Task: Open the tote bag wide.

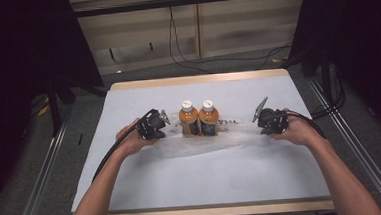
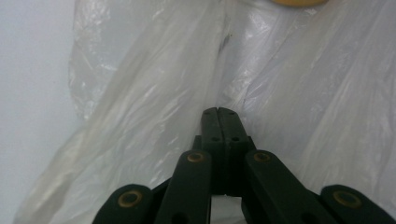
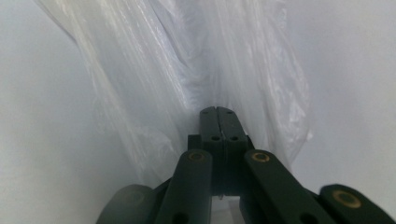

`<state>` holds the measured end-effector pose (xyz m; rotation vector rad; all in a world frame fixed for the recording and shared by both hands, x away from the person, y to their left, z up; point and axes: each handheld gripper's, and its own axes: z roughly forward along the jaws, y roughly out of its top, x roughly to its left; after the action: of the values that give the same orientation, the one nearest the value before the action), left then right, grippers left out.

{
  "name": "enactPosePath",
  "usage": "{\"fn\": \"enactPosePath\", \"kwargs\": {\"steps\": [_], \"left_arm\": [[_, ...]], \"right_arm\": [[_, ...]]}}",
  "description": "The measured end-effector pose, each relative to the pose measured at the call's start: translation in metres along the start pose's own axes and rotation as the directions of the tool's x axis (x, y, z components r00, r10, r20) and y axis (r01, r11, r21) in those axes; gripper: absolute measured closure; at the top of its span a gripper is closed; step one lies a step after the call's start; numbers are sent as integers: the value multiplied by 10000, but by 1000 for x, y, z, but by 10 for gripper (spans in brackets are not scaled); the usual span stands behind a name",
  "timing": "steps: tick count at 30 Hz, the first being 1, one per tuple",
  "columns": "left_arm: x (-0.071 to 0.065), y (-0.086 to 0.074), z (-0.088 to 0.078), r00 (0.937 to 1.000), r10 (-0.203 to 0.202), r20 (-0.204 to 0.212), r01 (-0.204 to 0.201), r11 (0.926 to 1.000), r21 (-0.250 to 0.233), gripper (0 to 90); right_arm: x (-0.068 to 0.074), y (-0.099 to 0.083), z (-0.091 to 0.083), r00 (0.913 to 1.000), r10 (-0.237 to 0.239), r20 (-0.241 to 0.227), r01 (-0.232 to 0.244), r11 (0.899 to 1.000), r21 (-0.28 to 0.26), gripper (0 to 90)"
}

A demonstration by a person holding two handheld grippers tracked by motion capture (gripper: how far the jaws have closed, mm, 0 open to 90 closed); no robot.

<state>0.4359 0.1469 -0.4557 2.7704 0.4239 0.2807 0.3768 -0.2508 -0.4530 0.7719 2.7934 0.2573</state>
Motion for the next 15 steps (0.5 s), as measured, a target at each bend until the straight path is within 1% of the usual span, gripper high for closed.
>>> {"fn": "enactPosePath", "kwargs": {"steps": [1,2,3,4,5,6,7,8,9,10,12,13,15], "left_arm": [[1,0,0,10000,28,54,-28,10000,-10,900],[1,-1,0,10000,-49,60,49,10000,-44,900],[2,-1,-1,10000,63,57,-63,10000,24,900],[2,-3,0,9999,-78,69,79,9999,-139,900],[2,-4,-1,10000,-55,23,55,9999,-119,900],[3,-5,-2,10000,46,44,-45,9999,-128,900],[3,-6,-2,9999,-96,97,97,9998,-176,900],[2,-7,-2,9998,-200,96,202,9995,-245,900],[2,-8,-2,9997,-216,78,218,9994,-273,900],[3,-9,-2,9995,-302,126,306,9990,-330,900],[4,-11,-2,9983,-551,210,562,9967,-585,900],[4,-13,-2,9961,-834,284,853,9936,-740,900],[4,-15,-3,9930,-1034,567,1099,9856,-1285,900]], "right_arm": [[0,-2,0,10000,72,67,-72,10000,45,900],[0,-3,-1,9998,210,55,-211,9997,117,900],[-2,-5,-1,9998,184,64,-185,9998,33,900],[-3,-7,-1,9998,177,86,-177,9998,-3,900],[-2,-7,-1,9993,363,66,-363,9993,23,900],[-2,-8,-1,9991,415,106,-415,9991,52,900],[-3,-9,-1,9996,194,217,-194,9998,-9,900],[-2,-9,-1,9996,182,224,-182,9998,-20,900],[-2,-9,-1,9994,248,228,-247,9997,-49,900],[-1,-9,-1,9988,453,196,-452,9990,-52,900],[-1,-9,-1,9984,494,280,-492,9987,-96,900],[-1,-9,-1,9987,398,314,-394,9991,-123,900],[-1,-9,-2,9977,674,103,-668,9968,-441,900]]}}
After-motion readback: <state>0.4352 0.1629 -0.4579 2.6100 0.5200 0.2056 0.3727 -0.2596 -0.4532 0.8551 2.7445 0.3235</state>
